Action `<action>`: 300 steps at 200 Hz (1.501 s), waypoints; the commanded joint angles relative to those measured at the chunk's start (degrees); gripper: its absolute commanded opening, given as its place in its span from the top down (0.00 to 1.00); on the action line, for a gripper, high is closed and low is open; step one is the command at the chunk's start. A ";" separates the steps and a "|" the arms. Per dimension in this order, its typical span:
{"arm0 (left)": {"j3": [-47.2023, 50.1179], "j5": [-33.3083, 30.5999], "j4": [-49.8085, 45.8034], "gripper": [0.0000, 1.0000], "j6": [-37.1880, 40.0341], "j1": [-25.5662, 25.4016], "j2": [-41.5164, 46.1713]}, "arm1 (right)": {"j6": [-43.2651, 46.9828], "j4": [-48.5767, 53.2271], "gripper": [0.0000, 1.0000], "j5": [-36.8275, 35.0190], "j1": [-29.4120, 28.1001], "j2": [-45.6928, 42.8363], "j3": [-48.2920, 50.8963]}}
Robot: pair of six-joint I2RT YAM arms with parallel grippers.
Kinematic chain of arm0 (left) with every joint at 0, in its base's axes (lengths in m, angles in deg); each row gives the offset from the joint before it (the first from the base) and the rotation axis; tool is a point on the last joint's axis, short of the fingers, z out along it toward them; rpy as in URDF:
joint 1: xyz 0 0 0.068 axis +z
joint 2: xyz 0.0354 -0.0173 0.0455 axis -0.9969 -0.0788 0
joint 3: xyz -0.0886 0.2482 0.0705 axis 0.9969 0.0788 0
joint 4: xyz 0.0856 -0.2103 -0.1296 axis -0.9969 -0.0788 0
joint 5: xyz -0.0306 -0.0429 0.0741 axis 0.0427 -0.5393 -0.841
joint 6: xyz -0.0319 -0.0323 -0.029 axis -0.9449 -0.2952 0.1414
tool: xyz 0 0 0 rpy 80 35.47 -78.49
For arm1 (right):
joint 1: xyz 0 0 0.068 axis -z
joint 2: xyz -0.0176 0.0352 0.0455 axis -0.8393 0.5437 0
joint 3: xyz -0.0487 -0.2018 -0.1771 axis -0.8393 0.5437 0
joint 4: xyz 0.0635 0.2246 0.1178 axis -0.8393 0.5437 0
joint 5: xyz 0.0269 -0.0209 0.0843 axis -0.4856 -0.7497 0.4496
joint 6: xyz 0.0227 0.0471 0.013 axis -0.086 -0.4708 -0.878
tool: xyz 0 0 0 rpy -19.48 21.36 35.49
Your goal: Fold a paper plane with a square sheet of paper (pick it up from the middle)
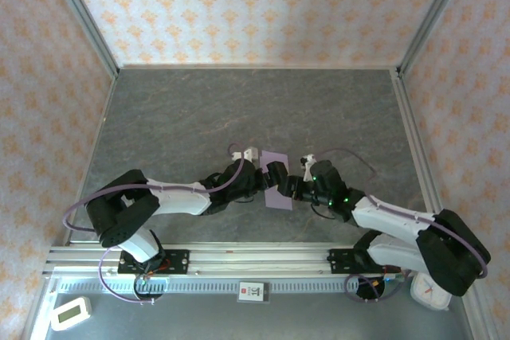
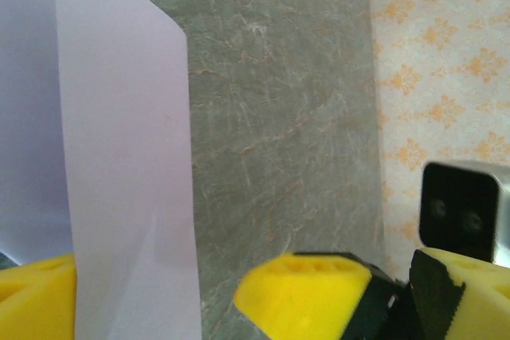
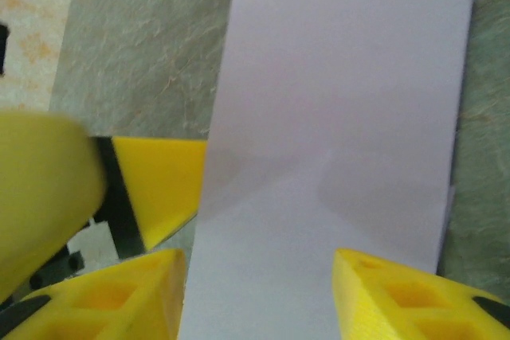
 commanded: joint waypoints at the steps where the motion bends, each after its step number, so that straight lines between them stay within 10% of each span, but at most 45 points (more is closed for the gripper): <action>1: 0.88 -0.37 -0.07 0.01 -0.74 -0.14 -1.30 | 1.25 -0.52 0.44 -4.58 -3.92 -1.57 -0.26; 93: 2.12 -0.37 1.95 0.01 -2.34 -0.09 -1.08 | 2.38 7.29 0.33 -24.70 -18.82 -1.06 -4.04; 212: 1.61 0.38 3.75 0.01 -3.49 0.02 -1.71 | 4.25 9.24 0.33 -29.41 -25.53 7.93 -6.84; 300: 2.87 0.79 7.41 0.01 -6.18 0.60 -1.45 | 0.21 12.39 0.38 -34.40 -25.51 -11.12 1.12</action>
